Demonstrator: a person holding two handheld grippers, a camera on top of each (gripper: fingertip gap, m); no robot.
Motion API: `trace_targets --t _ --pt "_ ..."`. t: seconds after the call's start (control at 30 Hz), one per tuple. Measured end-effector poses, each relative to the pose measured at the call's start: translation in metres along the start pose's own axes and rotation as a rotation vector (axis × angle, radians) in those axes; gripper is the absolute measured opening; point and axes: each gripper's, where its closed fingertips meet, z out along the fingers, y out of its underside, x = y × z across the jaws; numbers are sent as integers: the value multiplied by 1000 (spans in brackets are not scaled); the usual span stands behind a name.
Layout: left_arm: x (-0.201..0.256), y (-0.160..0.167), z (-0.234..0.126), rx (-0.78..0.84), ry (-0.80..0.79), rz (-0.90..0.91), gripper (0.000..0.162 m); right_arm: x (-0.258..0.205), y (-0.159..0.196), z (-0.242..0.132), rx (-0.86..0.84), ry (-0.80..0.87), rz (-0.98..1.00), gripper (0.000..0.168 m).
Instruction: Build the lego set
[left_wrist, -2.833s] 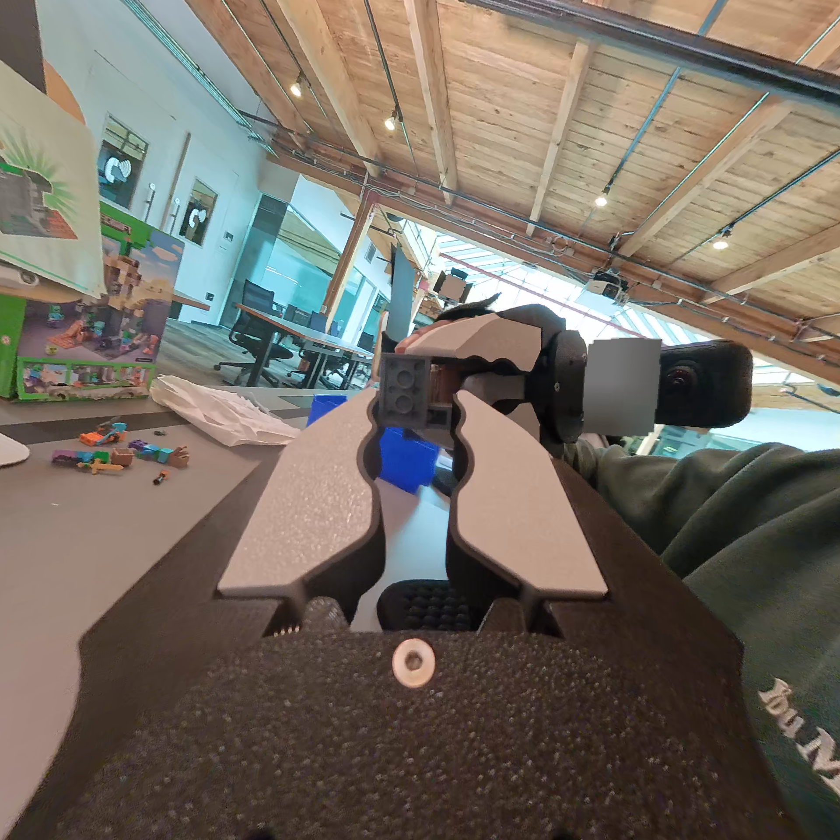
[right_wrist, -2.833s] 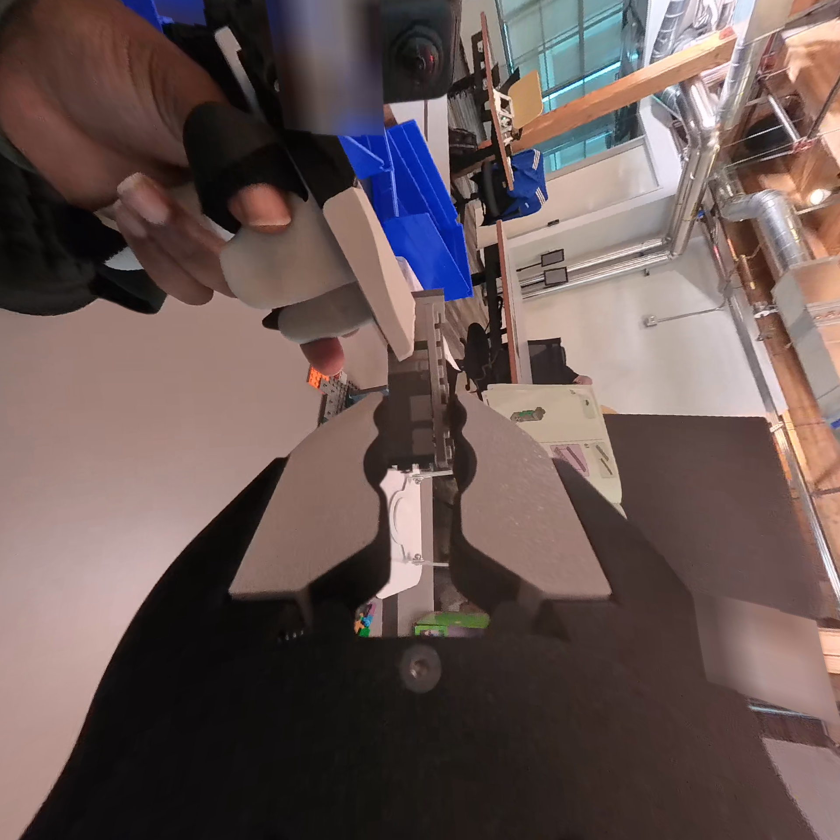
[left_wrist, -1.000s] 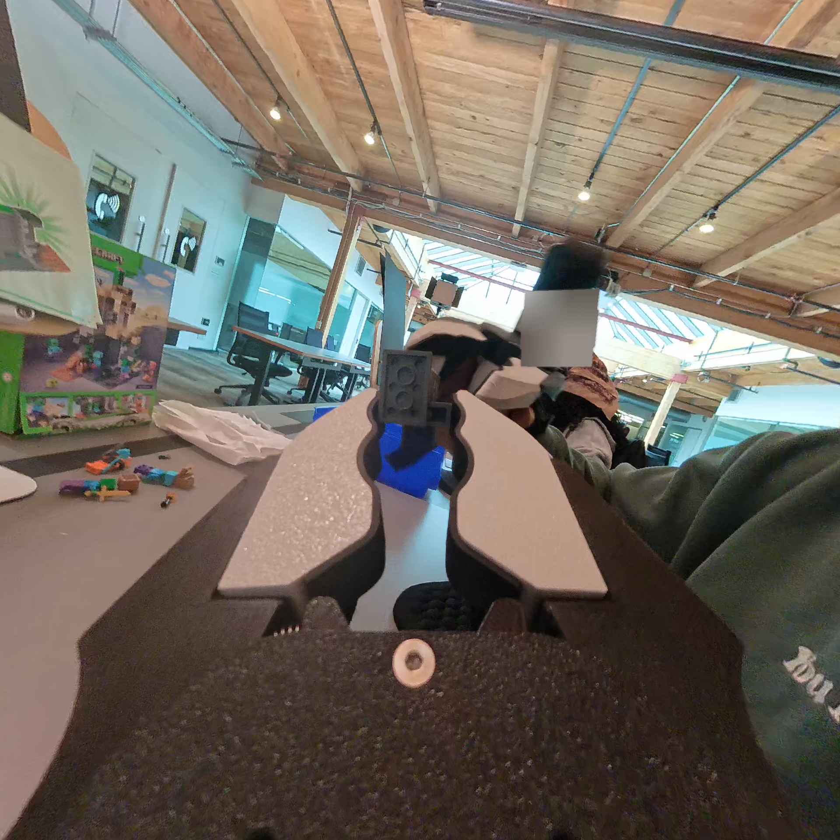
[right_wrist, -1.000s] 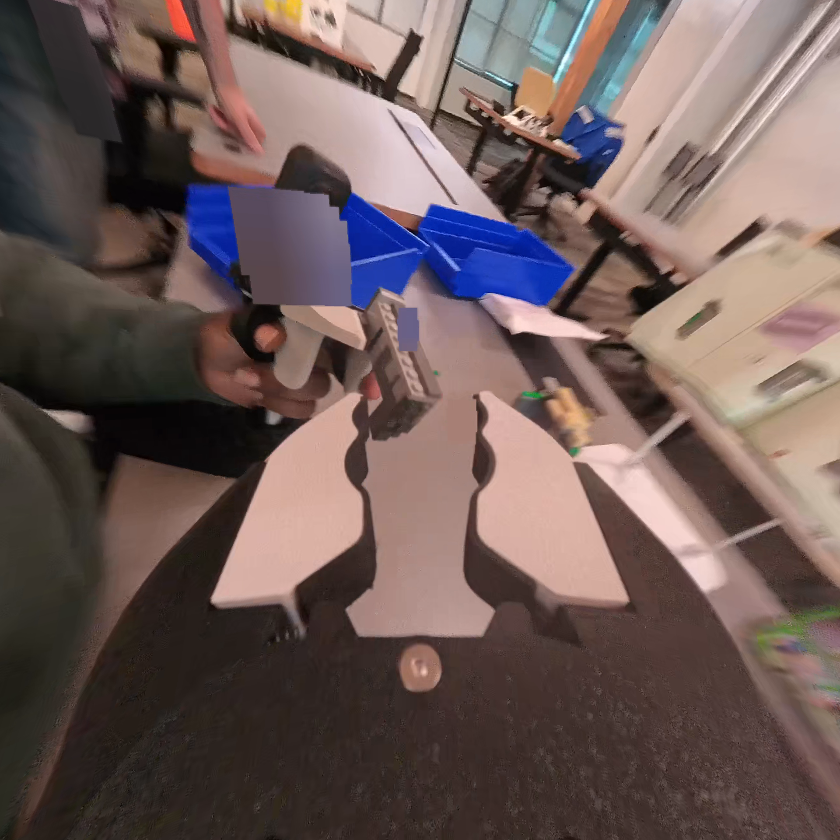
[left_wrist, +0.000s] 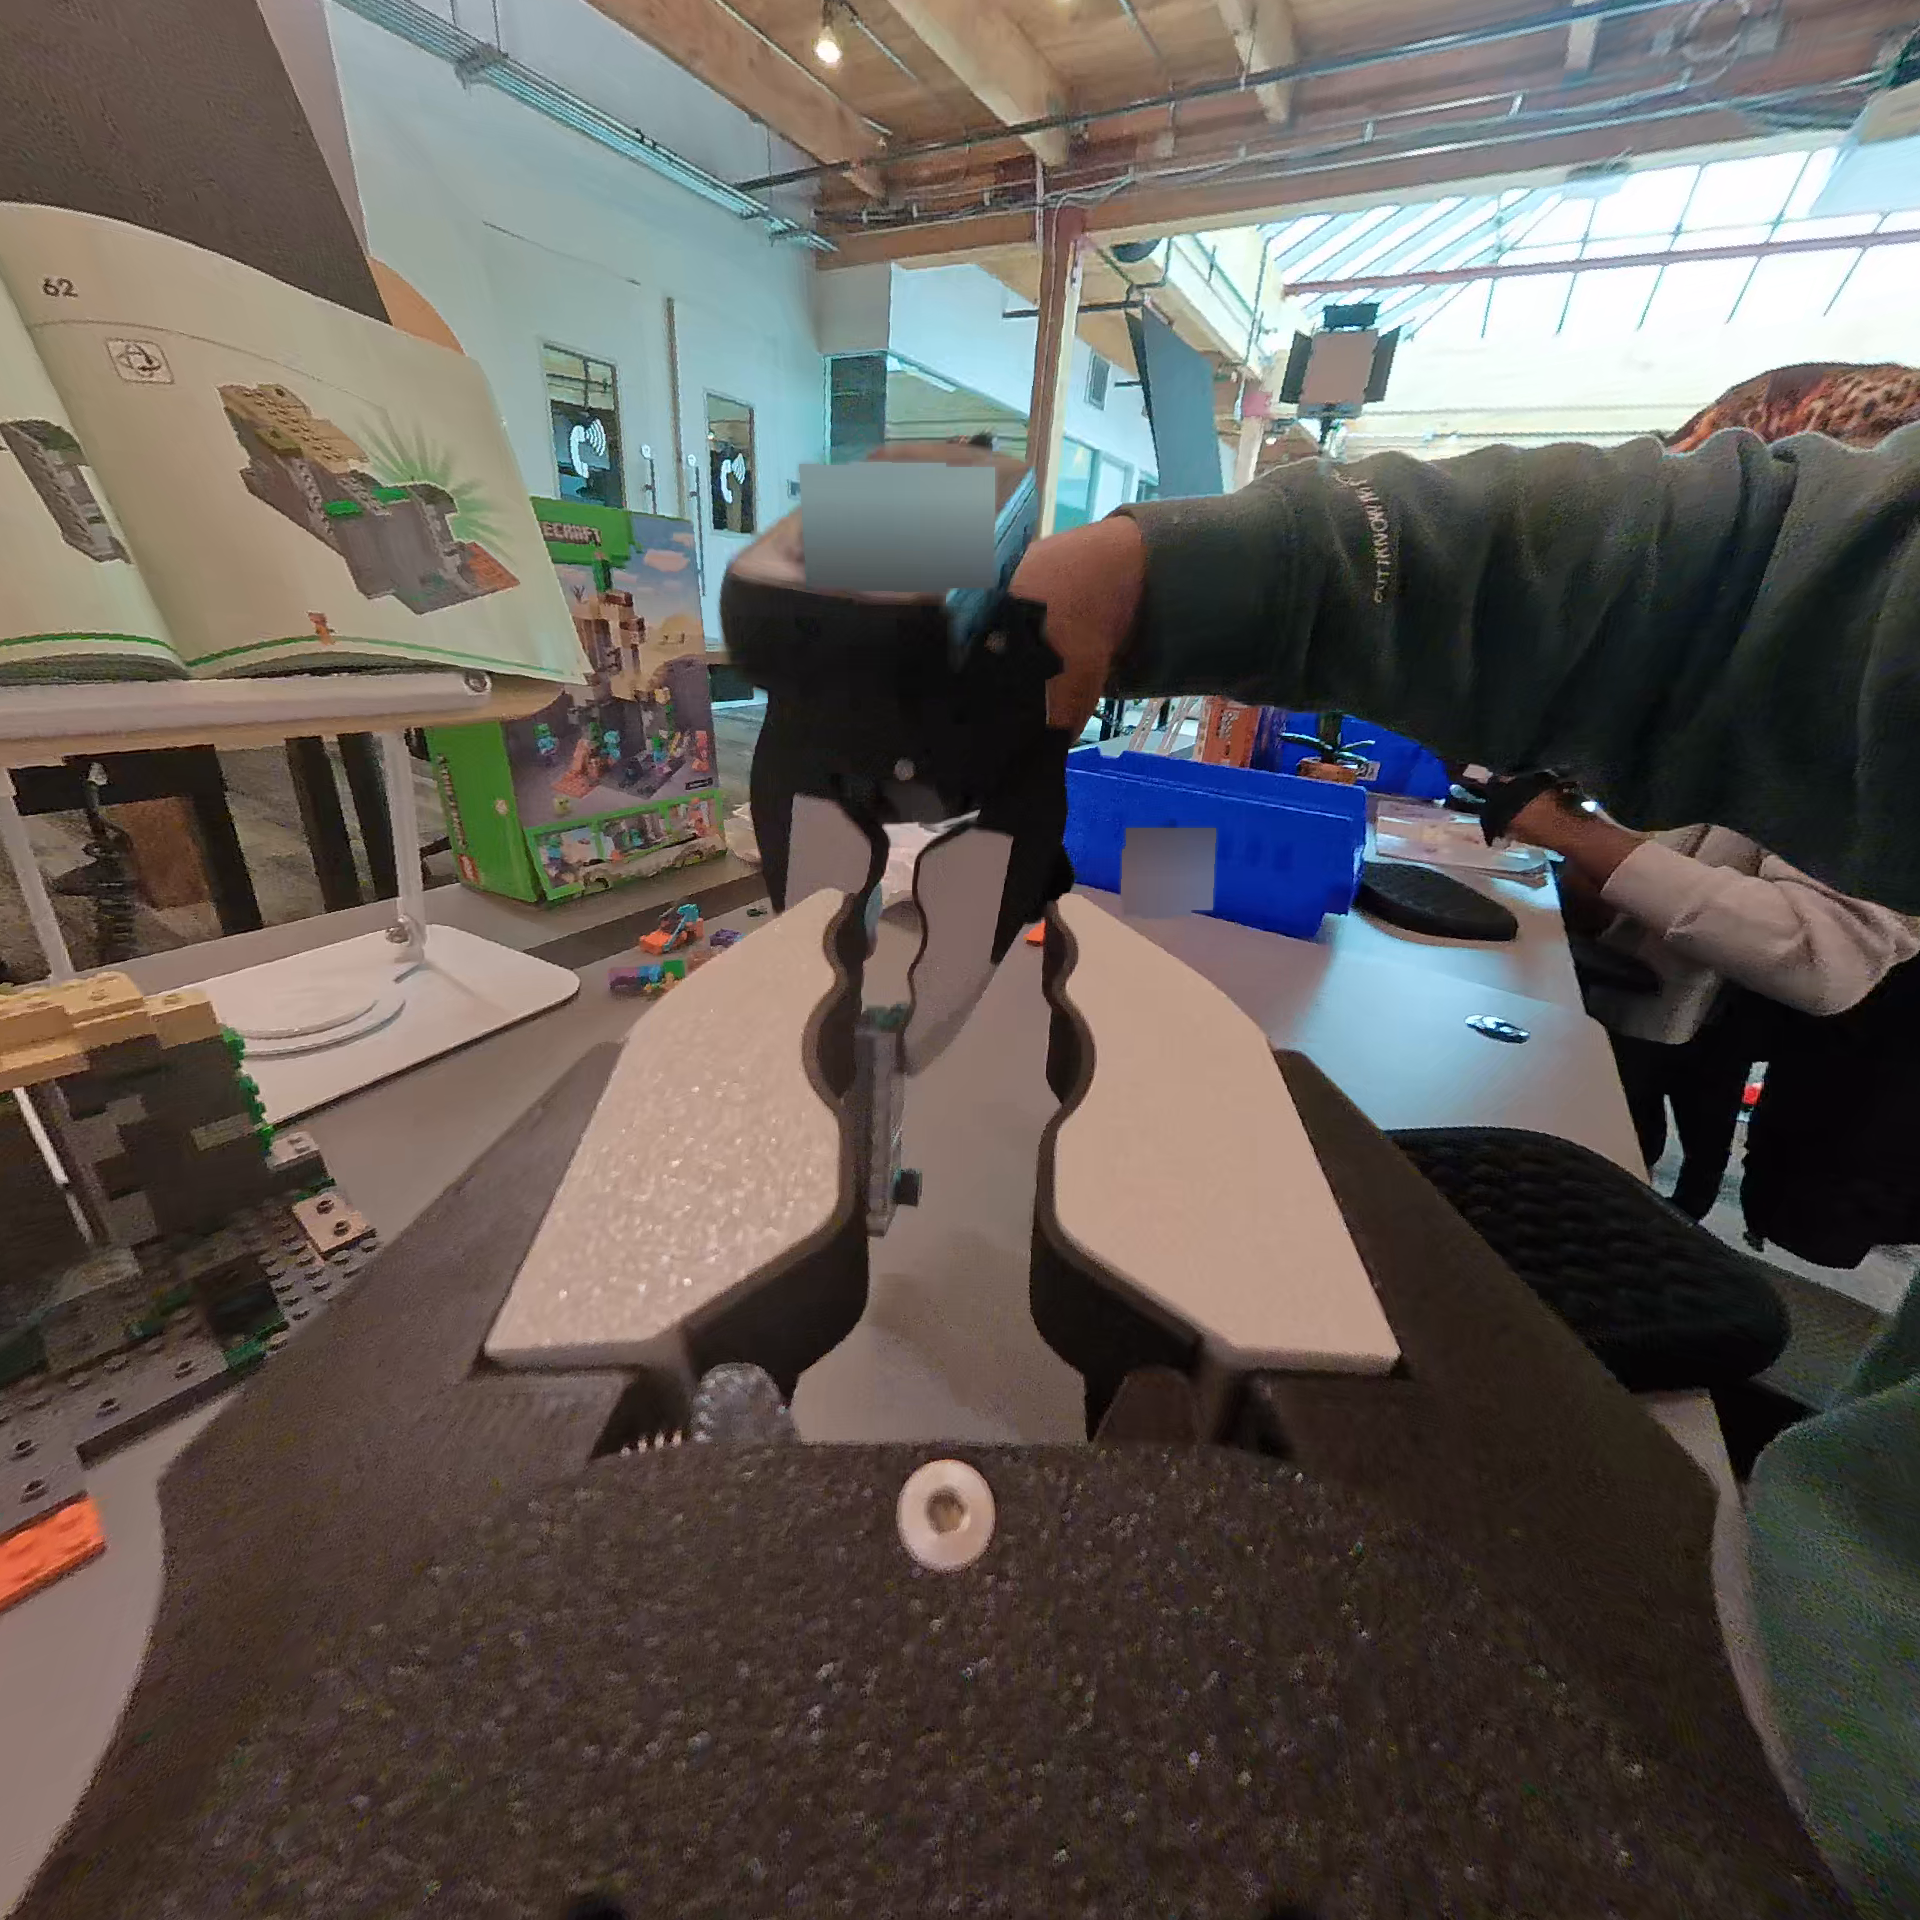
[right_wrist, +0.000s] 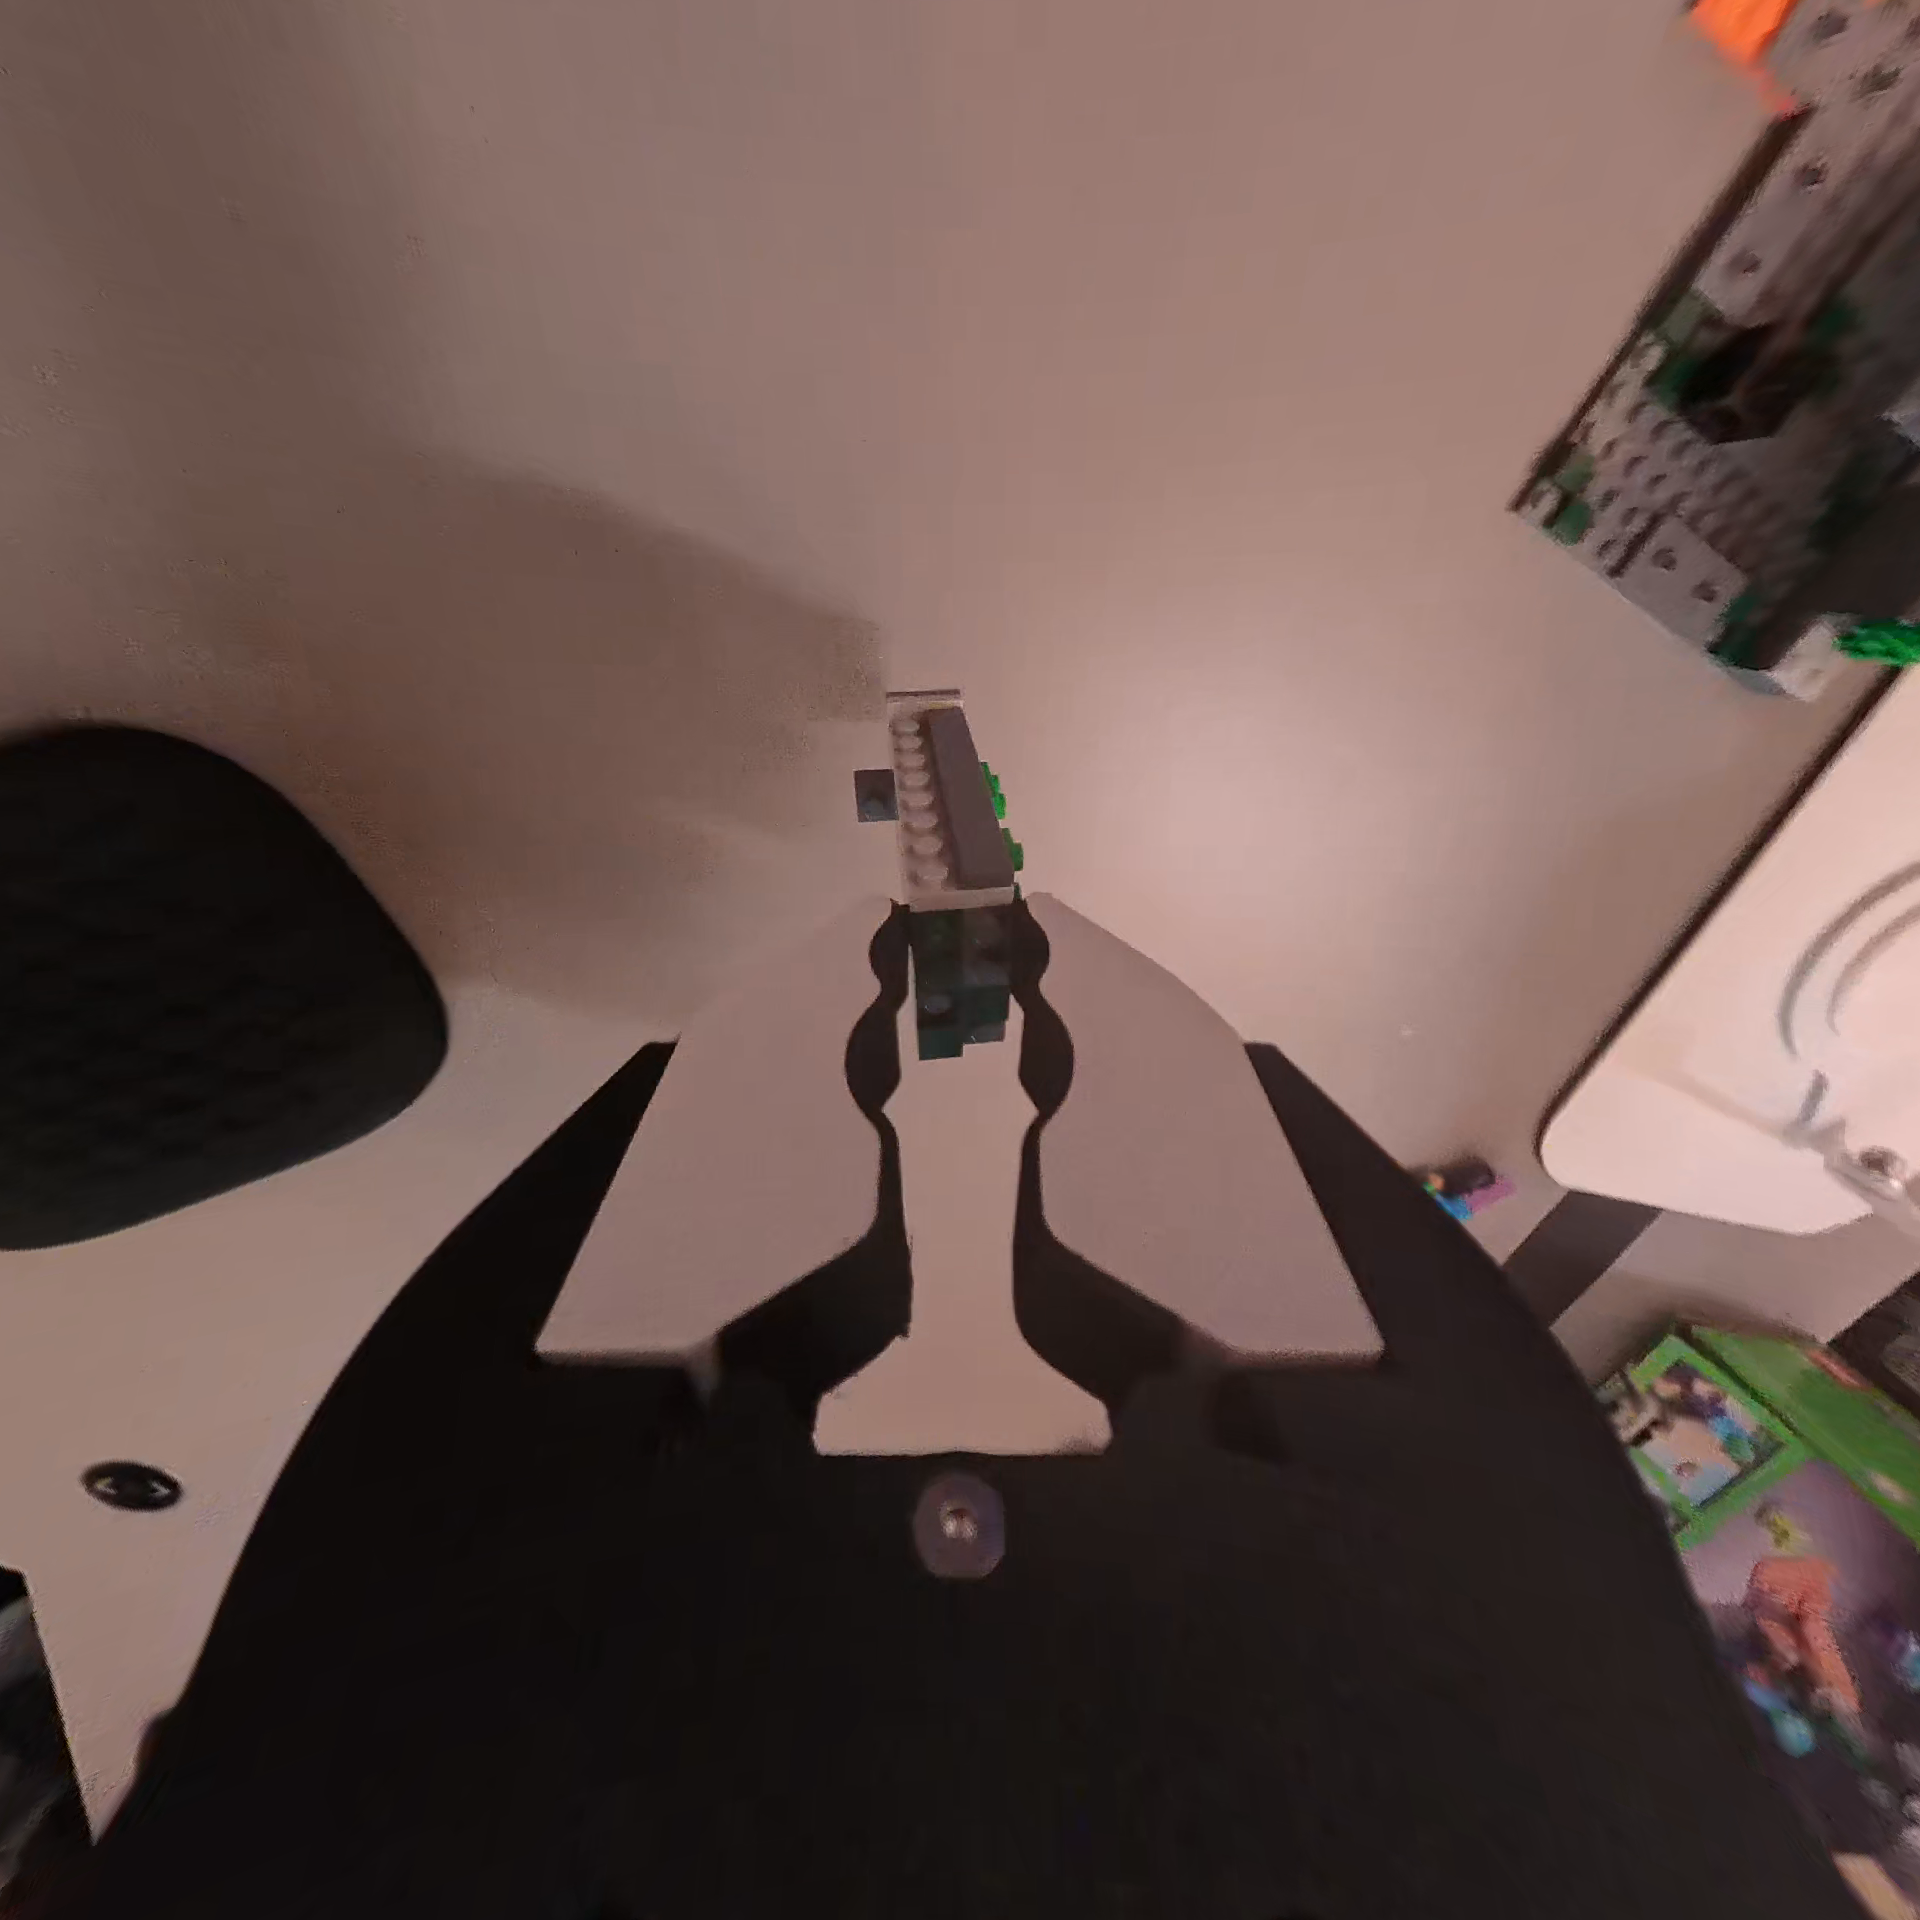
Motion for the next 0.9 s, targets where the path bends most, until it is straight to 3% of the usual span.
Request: trace_targets --t 0.2,0.9 --pt "-7 0 -2 -1 -30 7 28 3 2 28 -94 -31 -52 18" --pt "-7 -2 -4 13 -25 -4 28 3 -5 24 -53 -25 -29 26"
